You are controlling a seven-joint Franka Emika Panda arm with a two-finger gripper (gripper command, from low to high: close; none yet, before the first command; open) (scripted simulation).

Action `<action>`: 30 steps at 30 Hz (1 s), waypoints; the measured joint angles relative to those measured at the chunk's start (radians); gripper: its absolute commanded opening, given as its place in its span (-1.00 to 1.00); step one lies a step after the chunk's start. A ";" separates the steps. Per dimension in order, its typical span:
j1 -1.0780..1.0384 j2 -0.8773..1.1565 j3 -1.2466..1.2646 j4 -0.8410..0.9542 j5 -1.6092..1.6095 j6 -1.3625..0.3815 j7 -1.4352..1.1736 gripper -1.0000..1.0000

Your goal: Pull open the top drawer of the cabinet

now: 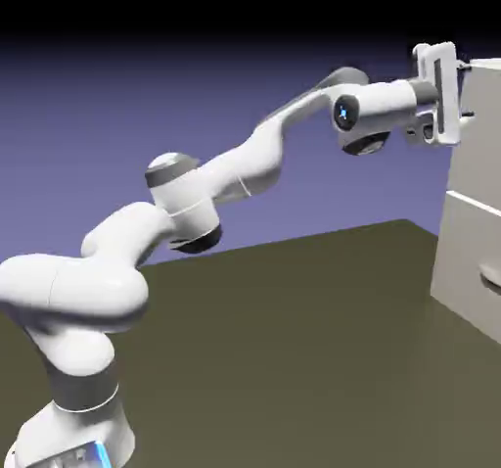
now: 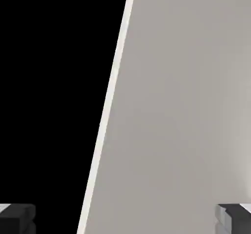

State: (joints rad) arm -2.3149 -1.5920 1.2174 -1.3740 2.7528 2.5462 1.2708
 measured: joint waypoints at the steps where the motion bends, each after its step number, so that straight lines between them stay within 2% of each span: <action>1: -0.036 -0.016 0.019 0.022 0.043 -0.008 0.008 0.00; 4: -0.087 -0.038 0.045 0.053 0.102 -0.018 0.020 0.00; 15: -0.312 -0.007 0.015 0.452 0.058 0.149 0.125 0.00; 16: -0.329 -0.005 0.012 0.483 0.055 0.162 0.134 -1.00; 18: -0.329 -0.005 0.012 0.483 0.055 0.162 0.134 -1.00; 30: -0.092 -0.061 0.023 0.048 0.112 -0.025 0.043 -1.00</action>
State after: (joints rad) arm -2.4069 -1.6531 1.2400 -1.3257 2.8647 2.5212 1.3140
